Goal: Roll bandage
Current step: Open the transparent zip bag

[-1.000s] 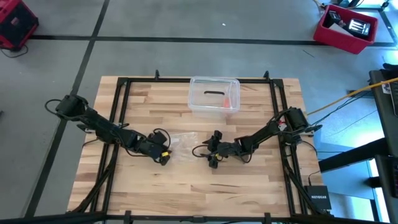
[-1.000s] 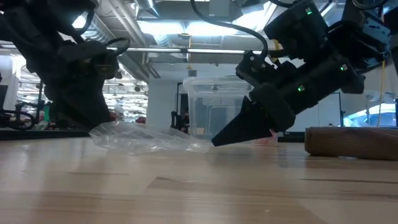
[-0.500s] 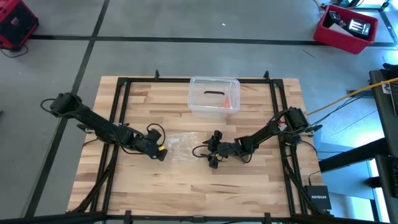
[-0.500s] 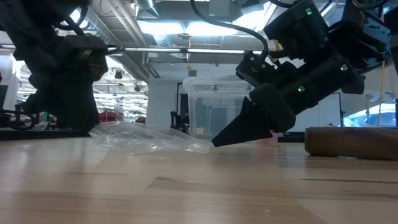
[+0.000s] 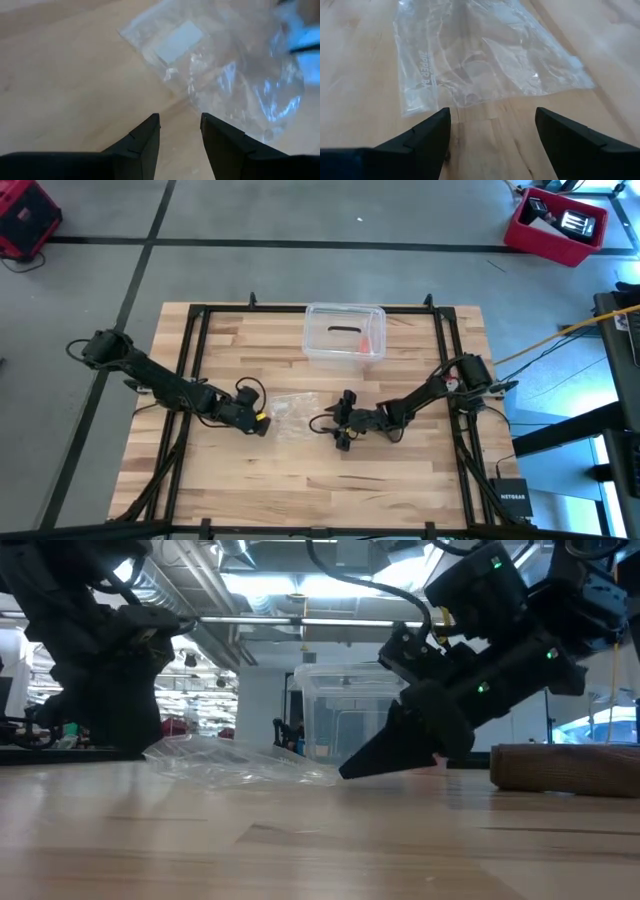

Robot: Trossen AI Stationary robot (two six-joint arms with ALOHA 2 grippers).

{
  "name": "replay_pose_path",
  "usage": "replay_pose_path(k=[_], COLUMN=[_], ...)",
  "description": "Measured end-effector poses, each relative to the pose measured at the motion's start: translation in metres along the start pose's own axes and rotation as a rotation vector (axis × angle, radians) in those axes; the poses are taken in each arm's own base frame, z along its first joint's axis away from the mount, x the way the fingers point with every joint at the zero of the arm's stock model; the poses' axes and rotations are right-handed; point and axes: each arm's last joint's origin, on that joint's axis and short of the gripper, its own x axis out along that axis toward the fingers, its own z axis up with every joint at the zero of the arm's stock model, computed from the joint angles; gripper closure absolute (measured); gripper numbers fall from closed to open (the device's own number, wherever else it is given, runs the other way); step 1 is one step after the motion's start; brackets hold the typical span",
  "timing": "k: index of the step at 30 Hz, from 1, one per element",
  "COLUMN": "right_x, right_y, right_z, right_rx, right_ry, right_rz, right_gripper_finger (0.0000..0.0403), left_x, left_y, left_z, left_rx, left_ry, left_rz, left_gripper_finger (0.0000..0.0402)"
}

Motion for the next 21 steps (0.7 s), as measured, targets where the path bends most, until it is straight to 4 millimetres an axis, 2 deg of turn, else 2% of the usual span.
replay_pose_path(k=[8, 15, 21], right_x=[0.017, 0.019, 0.020], right_y=[0.008, 0.011, 0.011], right_z=[0.004, 0.011, 0.010], right_rx=[-0.031, -0.041, -0.042], right_ry=[-0.006, -0.017, -0.016], right_rz=[0.035, 0.038, 0.038], right_gripper_finger=[0.0111, 0.0111, 0.0111], left_x=[0.004, 0.024, 0.037], left_y=[-0.007, -0.007, -0.014], left_z=[0.000, -0.007, -0.011], left_rx=[-0.047, -0.053, -0.040], left_ry=[-0.031, -0.029, -0.049], left_rz=[-0.060, -0.034, -0.089], left_gripper_finger=[0.0265, 0.0265, 0.0265])
